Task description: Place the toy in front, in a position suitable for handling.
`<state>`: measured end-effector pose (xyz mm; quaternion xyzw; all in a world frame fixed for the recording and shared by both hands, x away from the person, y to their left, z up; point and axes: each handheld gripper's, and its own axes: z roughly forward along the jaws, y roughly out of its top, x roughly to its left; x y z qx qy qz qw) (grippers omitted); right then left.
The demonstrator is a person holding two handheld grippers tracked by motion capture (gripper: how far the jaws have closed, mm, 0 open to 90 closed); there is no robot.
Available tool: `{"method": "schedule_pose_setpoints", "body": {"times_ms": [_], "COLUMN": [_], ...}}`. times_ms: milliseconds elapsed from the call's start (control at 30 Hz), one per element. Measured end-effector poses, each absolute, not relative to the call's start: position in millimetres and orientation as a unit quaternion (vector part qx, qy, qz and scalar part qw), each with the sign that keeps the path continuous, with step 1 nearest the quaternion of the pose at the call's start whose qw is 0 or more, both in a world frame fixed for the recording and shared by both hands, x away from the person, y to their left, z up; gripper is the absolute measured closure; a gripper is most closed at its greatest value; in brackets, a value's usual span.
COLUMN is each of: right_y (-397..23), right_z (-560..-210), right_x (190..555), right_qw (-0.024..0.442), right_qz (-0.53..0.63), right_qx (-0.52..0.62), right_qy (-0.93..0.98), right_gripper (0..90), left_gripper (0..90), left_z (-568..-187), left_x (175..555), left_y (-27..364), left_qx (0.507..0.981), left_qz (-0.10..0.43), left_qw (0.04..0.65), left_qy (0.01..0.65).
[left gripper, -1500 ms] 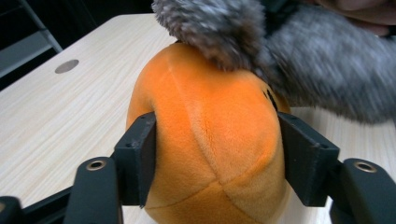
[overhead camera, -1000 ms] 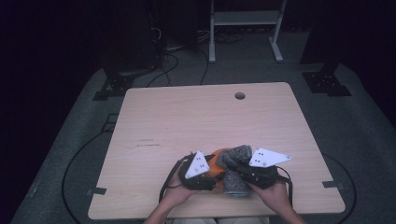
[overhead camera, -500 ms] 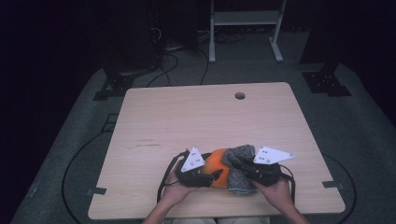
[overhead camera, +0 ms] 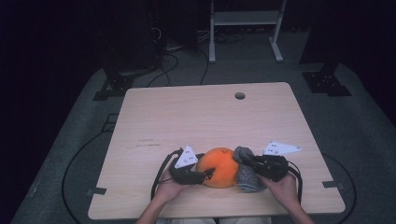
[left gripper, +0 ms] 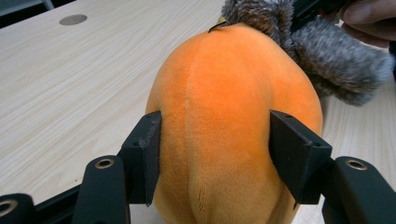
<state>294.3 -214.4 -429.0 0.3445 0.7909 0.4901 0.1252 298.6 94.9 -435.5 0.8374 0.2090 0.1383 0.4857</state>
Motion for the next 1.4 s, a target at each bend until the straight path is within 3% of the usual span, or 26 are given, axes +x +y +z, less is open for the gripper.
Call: {"method": "schedule_pose_setpoints", "body": {"times_ms": [267, 467, 667, 767, 800, 900, 967, 1000, 1067, 1100, 1133, 1167, 1233, 1400], "right_y": [-213.8, -220.6, -212.4, -208.5, -206.9, -206.0, -201.6, -201.1, -203.3, -205.9, -205.9, -209.8, -208.9, -201.8], "right_z": [-424.2, -441.5, -421.8, -423.5, -425.1, -424.7, -423.8, -423.4, -421.3, -418.6, -418.6, -408.6, -399.1, -405.7], "right_x": [289.2, 299.2, 289.1, 288.7, 286.3, 284.3, 281.6, 281.7, 283.8, 283.9, 283.9, 278.8, 275.2, 280.5], "right_qw": [0.109, 0.088, 0.111, 0.110, 0.110, 0.112, 0.121, 0.126, 0.130, 0.134, 0.134, 0.158, 0.176, 0.166], "right_qz": [0.521, 0.481, 0.538, 0.525, 0.519, 0.519, 0.516, 0.512, 0.511, 0.518, 0.518, 0.546, 0.566, 0.547], "right_qx": [0.319, 0.378, 0.340, 0.330, 0.323, 0.317, 0.304, 0.305, 0.311, 0.317, 0.317, 0.313, 0.305, 0.299], "right_qy": [0.784, 0.786, 0.763, 0.776, 0.784, 0.786, 0.792, 0.793, 0.790, 0.783, 0.783, 0.761, 0.746, 0.764], "right_gripper": [80.9, 80.9, 80.9, 81.0, 81.0, 80.8, 80.9, 80.9, 81.0, 81.0, 81.0, 81.0, 81.0, 81.0], "left_gripper": [38.1, 37.2, 35.8, 30.4, 21.5, 10.2, 13.1, 21.0, 34.9, 37.4, 38.3, 37.8, 36.1, 29.1], "left_z": [-437.5, -438.1, -437.9, -433.0, -430.7, -431.2, -438.4, -438.4, -429.9, -425.8, -425.8, -421.3, -425.2, -432.3], "left_x": [295.0, 295.2, 293.7, 297.0, 300.3, 312.6, 318.5, 318.5, 306.0, 297.8, 297.8, 289.1, 288.1, 285.4], "left_y": [98.2, 98.9, 96.3, 97.9, 98.8, 96.0, 91.0, 91.0, 88.5, 85.4, 85.4, 76.6, 70.1, 69.0], "left_qx": [0.839, 0.838, 0.838, 0.839, 0.836, 0.833, 0.837, 0.837, 0.830, 0.819, 0.819, 0.814, 0.822, 0.827], "left_qz": [0.149, 0.144, 0.136, 0.109, 0.094, 0.063, 0.039, 0.039, 0.128, 0.180, 0.180, 0.240, 0.233, 0.218], "left_qw": [0.481, 0.482, 0.487, 0.495, 0.501, 0.500, 0.486, 0.486, 0.496, 0.506, 0.506, 0.498, 0.494, 0.502], "left_qy": [0.205, 0.209, 0.204, 0.200, 0.203, 0.226, 0.249, 0.249, 0.218, 0.200, 0.200, 0.176, 0.162, 0.132]}}
